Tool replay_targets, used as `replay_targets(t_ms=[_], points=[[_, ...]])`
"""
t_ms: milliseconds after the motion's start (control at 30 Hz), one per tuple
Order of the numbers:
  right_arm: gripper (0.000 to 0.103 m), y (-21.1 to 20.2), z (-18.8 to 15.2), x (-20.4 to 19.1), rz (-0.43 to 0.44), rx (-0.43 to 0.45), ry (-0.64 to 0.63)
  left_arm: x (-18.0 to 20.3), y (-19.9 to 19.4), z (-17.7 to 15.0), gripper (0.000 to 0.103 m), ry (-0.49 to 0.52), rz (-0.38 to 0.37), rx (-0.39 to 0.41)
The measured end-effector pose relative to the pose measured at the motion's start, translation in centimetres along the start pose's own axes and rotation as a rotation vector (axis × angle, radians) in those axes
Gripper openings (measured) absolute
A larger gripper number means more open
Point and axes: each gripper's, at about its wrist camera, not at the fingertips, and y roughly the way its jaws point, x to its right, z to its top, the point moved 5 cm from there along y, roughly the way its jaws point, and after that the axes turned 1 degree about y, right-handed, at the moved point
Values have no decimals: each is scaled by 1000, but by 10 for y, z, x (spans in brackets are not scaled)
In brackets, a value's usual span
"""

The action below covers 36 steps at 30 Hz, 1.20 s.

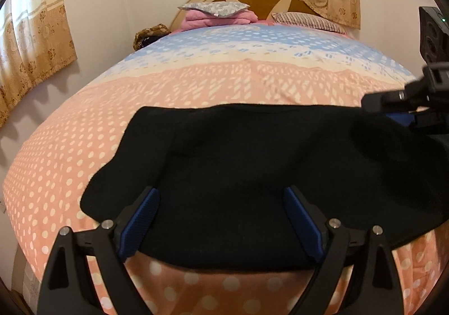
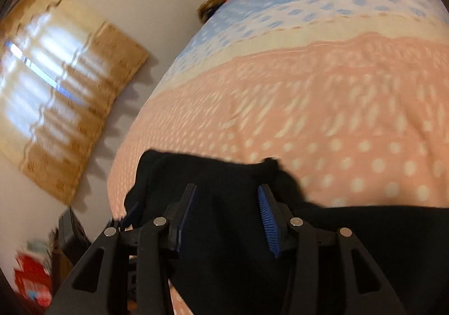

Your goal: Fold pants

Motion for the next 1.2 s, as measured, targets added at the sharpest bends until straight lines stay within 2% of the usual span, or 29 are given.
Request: replay_targets(t_ms=[167, 267, 400, 467, 533, 633, 667, 733, 800, 833, 933, 1033, 1200], points=[[46, 22, 2, -3, 6, -78, -11, -4, 4, 4, 94, -2, -9, 2], [46, 22, 12, 8, -69, -33, 6, -4, 4, 4, 94, -4, -14, 2], [46, 28, 11, 6, -81, -77, -9, -3, 4, 4, 94, -5, -18, -1], [46, 27, 9, -1, -125, -76, -67, -2, 4, 4, 94, -6, -18, -1], [46, 27, 12, 4, -161, -56, -58, -2, 4, 4, 94, -6, -18, -2], [47, 35, 14, 12, -127, -85, -20, -2, 4, 4, 94, -7, -19, -2], [48, 37, 14, 9, -99, -102, -27, -2, 4, 4, 94, -7, -18, -2], [60, 38, 14, 2, -1, -137, -27, -2, 5, 4, 95, -7, -20, -3], [62, 39, 17, 1, 69, -145, -13, -1, 6, 5, 95, -7, -22, -3], [62, 39, 19, 3, 75, -139, -6, -1, 6, 4, 95, -8, -23, -4], [62, 48, 27, 15, 102, -101, 54, -1, 6, 4, 95, -8, -22, -4], [62, 50, 35, 17, 95, -49, 42, 0, 7, 4, 95, -8, -25, -4], [62, 35, 49, 17, 131, 65, 73, 1, 9, 4, 95, -7, -27, -1]])
